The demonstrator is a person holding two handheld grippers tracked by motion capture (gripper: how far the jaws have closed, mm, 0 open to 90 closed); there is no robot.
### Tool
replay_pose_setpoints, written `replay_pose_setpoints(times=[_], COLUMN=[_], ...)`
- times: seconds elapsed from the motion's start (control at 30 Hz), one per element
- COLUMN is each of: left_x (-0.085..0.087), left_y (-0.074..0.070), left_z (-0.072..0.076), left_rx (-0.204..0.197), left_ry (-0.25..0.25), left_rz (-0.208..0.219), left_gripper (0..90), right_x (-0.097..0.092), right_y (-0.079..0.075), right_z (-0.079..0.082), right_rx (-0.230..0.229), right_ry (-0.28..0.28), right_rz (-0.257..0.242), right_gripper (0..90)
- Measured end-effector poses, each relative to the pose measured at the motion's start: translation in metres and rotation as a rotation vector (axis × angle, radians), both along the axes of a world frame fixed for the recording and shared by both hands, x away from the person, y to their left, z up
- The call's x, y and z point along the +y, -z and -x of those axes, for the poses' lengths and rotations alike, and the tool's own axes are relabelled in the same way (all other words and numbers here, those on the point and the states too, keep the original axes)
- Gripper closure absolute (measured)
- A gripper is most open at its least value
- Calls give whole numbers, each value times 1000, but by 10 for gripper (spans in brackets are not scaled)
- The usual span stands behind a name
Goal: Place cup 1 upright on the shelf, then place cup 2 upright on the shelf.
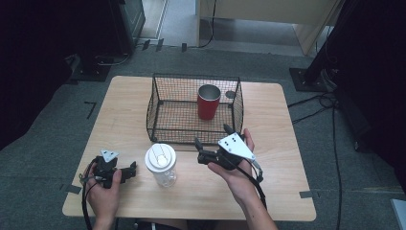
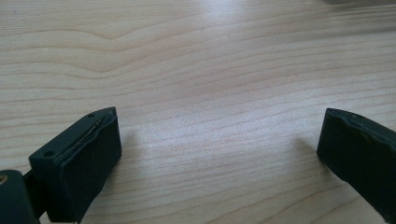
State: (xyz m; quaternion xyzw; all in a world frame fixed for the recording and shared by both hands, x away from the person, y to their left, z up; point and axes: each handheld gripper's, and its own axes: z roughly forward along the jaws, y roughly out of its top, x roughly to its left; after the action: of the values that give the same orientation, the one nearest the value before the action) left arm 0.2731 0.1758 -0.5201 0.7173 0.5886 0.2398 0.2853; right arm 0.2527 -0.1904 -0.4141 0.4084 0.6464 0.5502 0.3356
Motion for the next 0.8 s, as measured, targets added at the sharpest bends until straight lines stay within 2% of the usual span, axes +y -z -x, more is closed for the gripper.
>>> replay_pose_setpoints(times=[0.47,0.8], left_x=[0,0], left_y=[0,0], left_z=[0,0], left_rx=[0,-1], left_ry=[1,0], left_rz=[-2,0], left_gripper=[4,4], right_x=[15,24], right_y=[39,66], right_z=[47,67], right_rx=[38,72], right_ry=[-58,-96], right_rz=[-15,10], right_gripper=[0,0])
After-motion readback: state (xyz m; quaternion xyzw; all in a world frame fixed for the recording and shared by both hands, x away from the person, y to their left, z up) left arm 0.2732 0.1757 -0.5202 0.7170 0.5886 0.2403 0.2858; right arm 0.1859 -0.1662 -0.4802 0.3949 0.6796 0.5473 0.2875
